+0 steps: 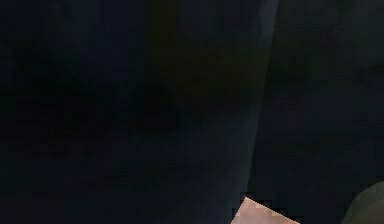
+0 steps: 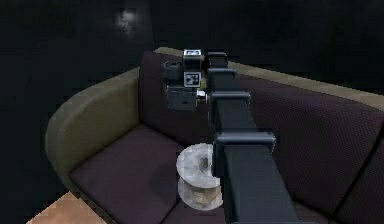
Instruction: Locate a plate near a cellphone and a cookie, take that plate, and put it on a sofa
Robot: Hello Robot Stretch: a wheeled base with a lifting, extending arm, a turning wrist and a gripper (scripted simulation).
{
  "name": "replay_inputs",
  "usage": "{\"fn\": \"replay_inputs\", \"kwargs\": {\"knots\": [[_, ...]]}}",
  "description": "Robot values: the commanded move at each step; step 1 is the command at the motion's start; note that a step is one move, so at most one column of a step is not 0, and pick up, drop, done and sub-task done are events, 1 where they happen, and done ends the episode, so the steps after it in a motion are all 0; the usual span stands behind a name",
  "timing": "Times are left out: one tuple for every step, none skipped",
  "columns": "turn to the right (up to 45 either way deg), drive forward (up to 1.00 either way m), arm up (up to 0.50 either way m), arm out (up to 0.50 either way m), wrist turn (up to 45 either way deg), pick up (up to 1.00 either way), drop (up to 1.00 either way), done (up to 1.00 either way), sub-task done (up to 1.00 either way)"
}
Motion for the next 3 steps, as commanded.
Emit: {"fn": "replay_inputs", "kwargs": {"knots": [[0.0,0.00,0.00,0.02,0.0,0.00,0.00,0.00,0.00],[0.0,0.00,0.00,0.00,42.0,0.00,0.00,0.00,0.00],[0.0,0.00,-0.38,0.00,0.0,0.00,0.00,0.00,0.00]]}}
